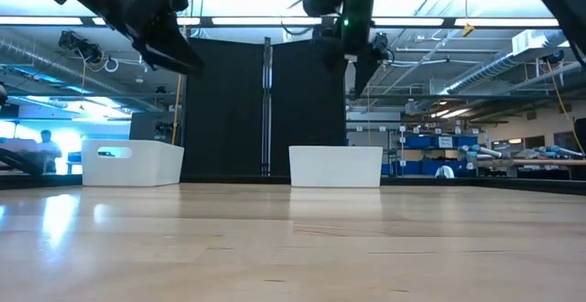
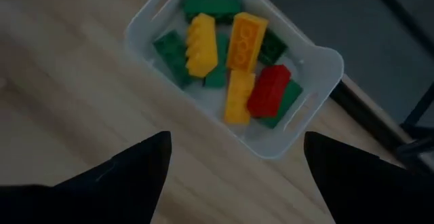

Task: Sort blocks by size
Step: Return to Home position

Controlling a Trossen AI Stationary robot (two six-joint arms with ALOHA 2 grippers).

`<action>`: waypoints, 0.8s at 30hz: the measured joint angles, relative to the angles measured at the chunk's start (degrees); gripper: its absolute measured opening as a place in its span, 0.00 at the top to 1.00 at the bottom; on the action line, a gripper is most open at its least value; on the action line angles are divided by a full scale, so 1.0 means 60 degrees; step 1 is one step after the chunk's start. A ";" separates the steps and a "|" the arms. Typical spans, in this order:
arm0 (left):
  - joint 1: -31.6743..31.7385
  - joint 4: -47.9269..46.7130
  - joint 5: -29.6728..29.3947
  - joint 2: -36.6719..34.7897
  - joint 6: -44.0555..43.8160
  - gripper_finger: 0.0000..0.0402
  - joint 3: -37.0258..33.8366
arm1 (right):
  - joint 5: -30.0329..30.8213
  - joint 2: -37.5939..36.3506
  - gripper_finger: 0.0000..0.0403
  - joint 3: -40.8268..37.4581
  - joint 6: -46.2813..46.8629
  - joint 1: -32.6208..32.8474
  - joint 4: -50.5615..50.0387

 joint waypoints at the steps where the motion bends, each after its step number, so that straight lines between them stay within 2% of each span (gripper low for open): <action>1: 0.0000 -0.0026 0.0099 0.0000 -0.0142 0.40 0.0000 | 0.0087 -0.0071 0.14 0.0000 -0.0162 0.0131 -0.0088; 7: 0.0000 0.0101 0.0302 -0.0318 -0.0363 0.40 0.0000 | 0.1724 -0.0522 0.14 -0.0284 -0.1055 0.1166 0.0068; 9: 0.0000 0.0058 0.0302 -0.0456 -0.0166 0.40 0.0000 | 0.1992 -0.0656 0.14 -0.0571 -0.1231 0.1444 0.0354; 13: 0.0000 0.0193 0.0294 -0.0489 0.0102 0.40 0.0000 | 0.1968 -0.0692 0.14 -0.1006 -0.0984 0.1786 0.0591; 18: 0.0000 0.0218 0.0213 -0.0408 -0.0452 0.40 -0.0004 | 0.1920 -0.0690 0.14 -0.1488 -0.0876 0.2093 0.0347; 21: 0.0000 0.0235 -0.0037 -0.0417 -0.0451 0.40 -0.0006 | 0.1468 -0.0692 0.14 -0.1707 -0.0752 0.2211 0.0337; 24: 0.0000 0.0225 0.0215 -0.0415 -0.0168 0.40 -0.0018 | 0.0892 -0.0692 0.21 -0.1905 -0.0605 0.2326 0.0356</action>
